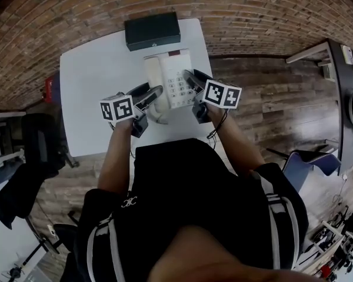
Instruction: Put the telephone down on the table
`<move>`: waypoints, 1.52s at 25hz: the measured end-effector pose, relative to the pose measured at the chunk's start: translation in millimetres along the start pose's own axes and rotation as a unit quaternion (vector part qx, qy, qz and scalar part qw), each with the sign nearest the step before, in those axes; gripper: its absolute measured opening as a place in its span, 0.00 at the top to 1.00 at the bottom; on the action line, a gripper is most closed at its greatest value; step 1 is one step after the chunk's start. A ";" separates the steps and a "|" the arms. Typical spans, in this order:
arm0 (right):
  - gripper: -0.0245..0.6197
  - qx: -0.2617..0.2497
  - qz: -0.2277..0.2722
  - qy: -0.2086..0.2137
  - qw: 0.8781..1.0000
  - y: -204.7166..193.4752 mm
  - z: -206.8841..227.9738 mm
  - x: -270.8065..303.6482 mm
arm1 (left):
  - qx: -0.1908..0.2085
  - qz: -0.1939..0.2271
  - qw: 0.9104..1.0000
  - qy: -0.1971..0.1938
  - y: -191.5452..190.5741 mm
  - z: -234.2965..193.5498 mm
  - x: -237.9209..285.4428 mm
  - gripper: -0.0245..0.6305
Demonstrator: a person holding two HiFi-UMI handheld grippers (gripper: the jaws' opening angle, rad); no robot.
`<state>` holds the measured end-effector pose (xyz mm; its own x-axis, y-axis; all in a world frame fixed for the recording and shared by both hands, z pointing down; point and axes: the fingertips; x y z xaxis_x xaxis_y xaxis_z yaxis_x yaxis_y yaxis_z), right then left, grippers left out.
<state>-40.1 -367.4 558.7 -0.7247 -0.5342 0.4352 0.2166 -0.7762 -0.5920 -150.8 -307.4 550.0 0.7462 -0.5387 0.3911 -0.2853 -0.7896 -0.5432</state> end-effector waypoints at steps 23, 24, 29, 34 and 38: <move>0.71 0.043 -0.051 -0.049 0.997 -47.5 97.6 62.0 | -0.062 -0.080 0.995 0.012 -39.4 -93.3 71.1 0.52; 0.71 0.048 -0.051 -0.050 0.996 -49.5 99.5 62.7 | -0.061 -0.082 0.995 0.013 -39.9 -94.9 72.0 0.52; 0.71 0.064 -0.048 -0.057 0.995 -54.0 105.3 65.6 | -0.072 -0.081 0.994 0.005 -38.9 -100.9 74.3 0.53; 0.70 0.061 -0.040 -0.061 0.995 -54.7 105.6 64.8 | -0.081 -0.078 0.994 -0.009 -40.8 -103.0 75.3 0.50; 0.70 0.061 -0.041 -0.064 0.995 -55.9 107.0 65.0 | -0.081 -0.082 0.993 -0.005 -42.2 -104.4 76.3 0.49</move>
<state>-29.3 -394.5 692.6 -0.6552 -0.5004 0.5659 0.2443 -0.8492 -0.4681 -144.6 -345.9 680.3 0.7965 -0.3965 0.4565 -0.2519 -0.9039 -0.3456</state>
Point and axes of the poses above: the fingertips, and each gripper's own axes: x forward along the fingers, z to its right, y out of its top, and after that the axes turned 2 degrees about -z, right-handed
